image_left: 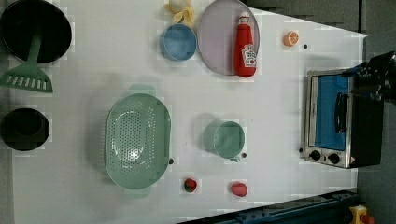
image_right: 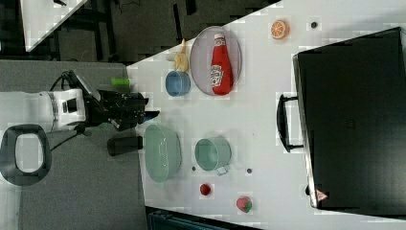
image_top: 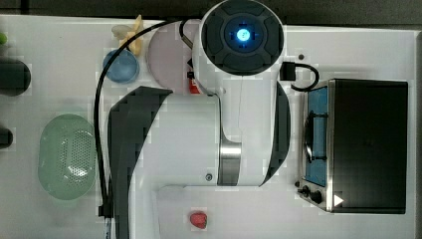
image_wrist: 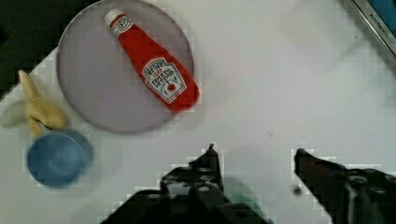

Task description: Pick ketchup from plate and place it on table.

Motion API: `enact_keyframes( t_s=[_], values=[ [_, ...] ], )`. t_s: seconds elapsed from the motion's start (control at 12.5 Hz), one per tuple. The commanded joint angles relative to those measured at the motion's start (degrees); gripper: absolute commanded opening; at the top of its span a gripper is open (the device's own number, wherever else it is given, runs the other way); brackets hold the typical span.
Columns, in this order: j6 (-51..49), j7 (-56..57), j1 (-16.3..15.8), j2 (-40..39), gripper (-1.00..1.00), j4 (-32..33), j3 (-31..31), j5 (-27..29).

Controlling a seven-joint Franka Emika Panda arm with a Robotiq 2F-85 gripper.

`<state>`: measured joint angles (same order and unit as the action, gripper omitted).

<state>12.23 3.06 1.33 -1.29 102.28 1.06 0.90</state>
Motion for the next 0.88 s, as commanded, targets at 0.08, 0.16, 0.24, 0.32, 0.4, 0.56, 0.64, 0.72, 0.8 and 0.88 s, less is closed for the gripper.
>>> enact_keyframes(
  t_s=[0.08,0.16,0.24,0.32,0.4,0.56,0.64,0.72,0.8,0.88],
  values=[
    [-9.68,-2.55,5.25,13.62,0.59,5.71,3.8,0.64],
    [-9.57,-1.26,5.18,13.05,0.81,5.7,3.9,0.65],
    [-9.31,0.83,5.15,12.06,0.99,5.7,4.02,0.65],
    [-8.85,3.42,5.14,10.7,1.0,5.69,4.15,0.65],
    [-8.21,6.28,5.14,8.97,1.0,5.62,4.31,0.67],
    [-6.0,10.74,5.07,5.04,1.0,5.44,4.61,0.67],
    [-4.48,12.65,4.95,2.96,1.0,5.42,4.72,0.67],
    [-2.69,14.48,4.83,0.8,1.0,5.39,4.9,0.67],
    [-0.72,16.15,4.72,-1.39,1.0,5.33,5.19,0.67],
    [1.18,17.81,4.55,-3.55,1.0,5.32,5.5,0.67]
  ],
)
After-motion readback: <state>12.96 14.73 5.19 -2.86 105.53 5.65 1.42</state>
